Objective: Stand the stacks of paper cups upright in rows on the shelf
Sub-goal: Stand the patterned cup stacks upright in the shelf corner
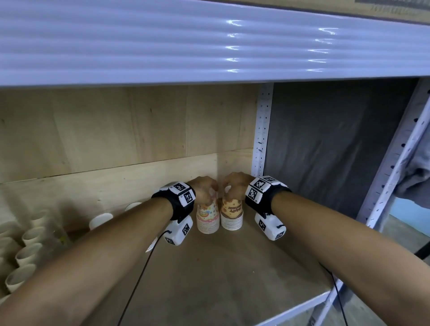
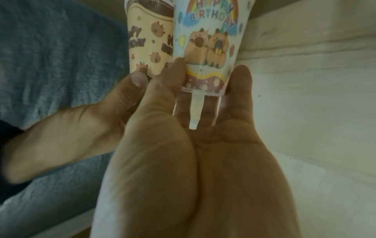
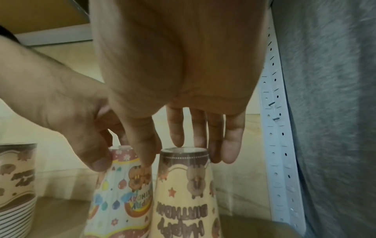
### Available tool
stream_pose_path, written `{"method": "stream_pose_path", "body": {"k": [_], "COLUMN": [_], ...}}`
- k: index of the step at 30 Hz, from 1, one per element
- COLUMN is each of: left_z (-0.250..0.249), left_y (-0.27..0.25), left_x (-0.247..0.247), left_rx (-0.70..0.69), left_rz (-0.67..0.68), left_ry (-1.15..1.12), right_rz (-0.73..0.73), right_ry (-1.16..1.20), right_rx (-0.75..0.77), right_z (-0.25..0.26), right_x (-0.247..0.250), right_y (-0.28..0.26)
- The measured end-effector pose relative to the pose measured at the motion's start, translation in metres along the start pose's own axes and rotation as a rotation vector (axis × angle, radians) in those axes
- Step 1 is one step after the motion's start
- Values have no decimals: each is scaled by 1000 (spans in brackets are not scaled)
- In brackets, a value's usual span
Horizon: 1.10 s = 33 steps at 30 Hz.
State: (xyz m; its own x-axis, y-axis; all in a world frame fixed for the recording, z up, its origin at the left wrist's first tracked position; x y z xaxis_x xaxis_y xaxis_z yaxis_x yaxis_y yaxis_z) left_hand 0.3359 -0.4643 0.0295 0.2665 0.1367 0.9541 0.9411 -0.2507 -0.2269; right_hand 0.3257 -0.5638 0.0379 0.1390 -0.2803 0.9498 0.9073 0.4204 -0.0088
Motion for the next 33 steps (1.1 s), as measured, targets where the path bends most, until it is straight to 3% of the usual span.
{"method": "stream_pose_path", "body": {"k": [7, 19, 23, 33], "left_z": [11, 26, 26, 27], "left_y": [9, 47, 56, 66], "left_x": [12, 34, 31, 26], "left_rx": [63, 167, 183, 217], "left_rz": [-35, -208, -225, -226], "left_ry": [-52, -105, -110, -141], "right_rz": [58, -95, -166, -175], "right_ry": [0, 30, 49, 129], "right_rx": [-5, -6, -11, 50], "right_z": [-9, -41, -52, -55], "right_x": [1, 5, 4, 2], "right_y": [18, 65, 76, 92]}}
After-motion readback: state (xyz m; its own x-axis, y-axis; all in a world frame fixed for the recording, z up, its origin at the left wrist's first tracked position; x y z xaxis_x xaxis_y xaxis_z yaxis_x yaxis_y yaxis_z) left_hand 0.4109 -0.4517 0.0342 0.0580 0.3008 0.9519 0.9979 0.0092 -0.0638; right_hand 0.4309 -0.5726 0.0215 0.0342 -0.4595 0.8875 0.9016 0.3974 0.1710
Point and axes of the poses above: each hand's wrist, its own y-axis towards the middle knuckle, its own x-axis out of the back of the hand, z = x × y, the point moved 9 cm from there along y, towards the middle knuckle, and after that the axes turned 15 degrees about x, right-handed, at the moved point
